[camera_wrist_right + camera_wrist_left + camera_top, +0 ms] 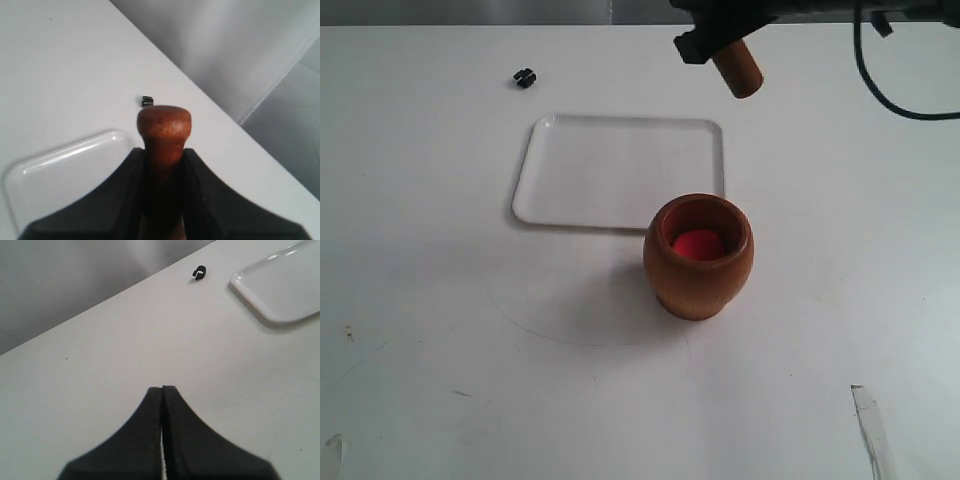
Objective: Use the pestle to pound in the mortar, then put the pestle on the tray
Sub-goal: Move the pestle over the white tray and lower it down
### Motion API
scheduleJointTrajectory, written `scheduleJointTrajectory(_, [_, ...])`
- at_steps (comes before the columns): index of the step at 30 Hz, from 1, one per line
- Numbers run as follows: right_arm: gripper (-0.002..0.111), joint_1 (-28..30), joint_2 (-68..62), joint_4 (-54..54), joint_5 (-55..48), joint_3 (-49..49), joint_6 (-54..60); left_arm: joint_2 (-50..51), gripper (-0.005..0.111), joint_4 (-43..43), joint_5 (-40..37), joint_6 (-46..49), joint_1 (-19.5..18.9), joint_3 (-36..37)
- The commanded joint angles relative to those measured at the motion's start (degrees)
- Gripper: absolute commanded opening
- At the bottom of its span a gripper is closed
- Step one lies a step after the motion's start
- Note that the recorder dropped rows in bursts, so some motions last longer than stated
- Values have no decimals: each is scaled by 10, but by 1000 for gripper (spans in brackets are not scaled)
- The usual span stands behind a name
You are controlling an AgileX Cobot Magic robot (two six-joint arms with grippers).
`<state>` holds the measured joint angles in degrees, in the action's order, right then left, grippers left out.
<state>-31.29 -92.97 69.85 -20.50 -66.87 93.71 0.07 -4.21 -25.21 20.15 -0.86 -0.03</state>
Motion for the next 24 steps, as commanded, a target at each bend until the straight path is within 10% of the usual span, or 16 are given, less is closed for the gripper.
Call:
scheduleJointTrajectory(1, [0,-5,-76,-273,-95,-106,-287,-1,0,4,2,-5,4,0])
scheduleJointTrajectory(7, [0,-66,-227,-591,-247,-280,-529,-1,0,4,2,-5,4,0])
scheduleJointTrajectory(24, [9,-100,-433,-605,-322,-472,-483,-1,0,4,2,-5,4,0])
